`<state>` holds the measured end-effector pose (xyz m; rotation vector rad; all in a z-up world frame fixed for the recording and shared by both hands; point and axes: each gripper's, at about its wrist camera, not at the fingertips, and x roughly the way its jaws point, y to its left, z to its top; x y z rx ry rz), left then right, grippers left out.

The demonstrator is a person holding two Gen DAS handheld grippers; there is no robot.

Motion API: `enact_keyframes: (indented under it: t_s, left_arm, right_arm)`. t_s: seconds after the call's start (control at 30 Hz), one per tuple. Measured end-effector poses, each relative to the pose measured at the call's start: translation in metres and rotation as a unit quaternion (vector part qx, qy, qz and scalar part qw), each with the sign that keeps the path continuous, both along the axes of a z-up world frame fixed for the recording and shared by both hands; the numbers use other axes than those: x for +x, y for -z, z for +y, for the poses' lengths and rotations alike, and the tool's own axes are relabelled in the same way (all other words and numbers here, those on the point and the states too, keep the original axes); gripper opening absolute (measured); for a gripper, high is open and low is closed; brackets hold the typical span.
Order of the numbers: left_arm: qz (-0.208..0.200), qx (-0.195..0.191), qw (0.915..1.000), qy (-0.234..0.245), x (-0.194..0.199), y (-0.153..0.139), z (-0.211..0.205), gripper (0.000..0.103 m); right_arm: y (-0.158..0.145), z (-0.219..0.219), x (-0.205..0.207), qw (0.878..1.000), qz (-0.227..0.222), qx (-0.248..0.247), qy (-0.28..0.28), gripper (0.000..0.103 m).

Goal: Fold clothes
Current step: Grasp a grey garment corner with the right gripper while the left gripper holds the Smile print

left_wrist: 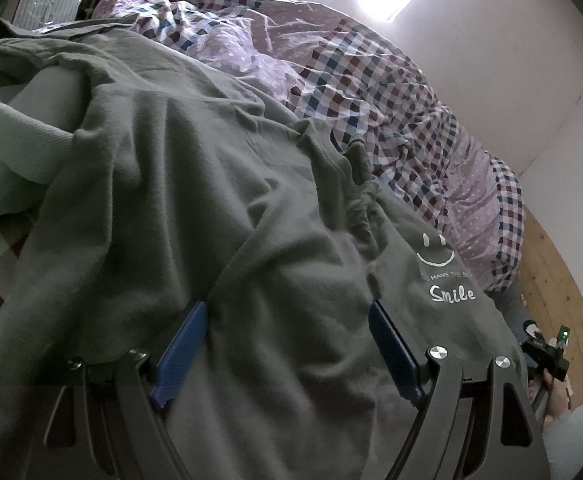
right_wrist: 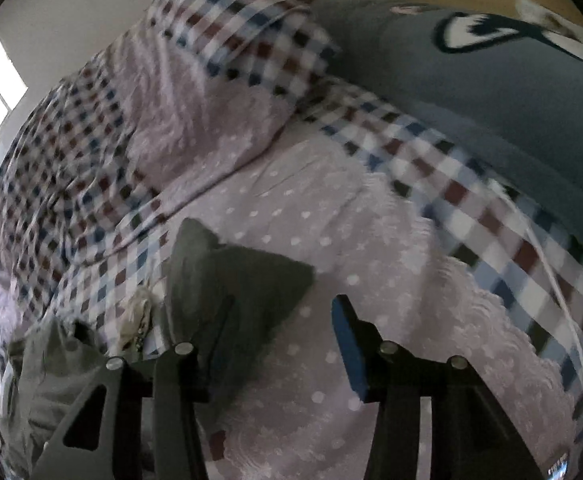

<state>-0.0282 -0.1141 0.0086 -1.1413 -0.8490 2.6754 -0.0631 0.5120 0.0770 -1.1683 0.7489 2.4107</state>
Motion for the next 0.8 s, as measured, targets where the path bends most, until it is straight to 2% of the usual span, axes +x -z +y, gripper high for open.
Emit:
enact_keyframes:
  t_s: [0.1, 0.23, 0.3, 0.4, 0.43, 0.47, 0.5, 0.63, 0.8]
  left_arm:
    - [-0.001, -0.004, 1.0000, -0.001, -0.001, 0.001, 0.001, 0.085]
    - [-0.003, -0.008, 1.0000, -0.002, -0.002, 0.003, 0.003, 0.085]
    - [-0.003, -0.009, 1.0000, -0.002, -0.002, 0.002, 0.003, 0.085]
    - [-0.003, -0.008, 1.0000, -0.002, -0.002, 0.002, 0.003, 0.085]
    - [-0.003, -0.008, 1.0000, -0.002, -0.002, 0.002, 0.003, 0.085]
    - [-0.003, -0.008, 1.0000, -0.002, -0.002, 0.003, 0.003, 0.085]
    - [-0.003, -0.008, 1.0000, -0.002, -0.003, 0.003, 0.003, 0.085]
    - [-0.004, -0.006, 1.0000, -0.002, -0.003, 0.003, 0.003, 0.085]
    - [-0.004, 0.000, 1.0000, -0.002, -0.003, 0.003, 0.001, 0.085]
  right_arm:
    - [0.001, -0.009, -0.016, 0.999, -0.001, 0.008, -0.031, 0.051]
    - [-0.009, -0.049, -0.035, 0.991, -0.008, 0.070, -0.111, 0.050]
    - [-0.008, -0.067, -0.042, 0.985, -0.025, 0.097, -0.142, 0.050]
    - [0.001, -0.084, -0.053, 0.977, -0.064, 0.124, -0.160, 0.047]
    - [0.004, -0.085, -0.055, 0.976, -0.075, 0.130, -0.156, 0.034]
    - [0.007, -0.085, -0.056, 0.976, -0.085, 0.135, -0.149, 0.014]
    - [0.008, -0.082, -0.054, 0.977, -0.088, 0.138, -0.134, 0.004]
    - [-0.012, -0.057, -0.020, 0.990, -0.041, 0.120, -0.055, 0.003]
    - [-0.052, -0.034, 0.038, 0.998, 0.032, 0.053, 0.014, 0.003]
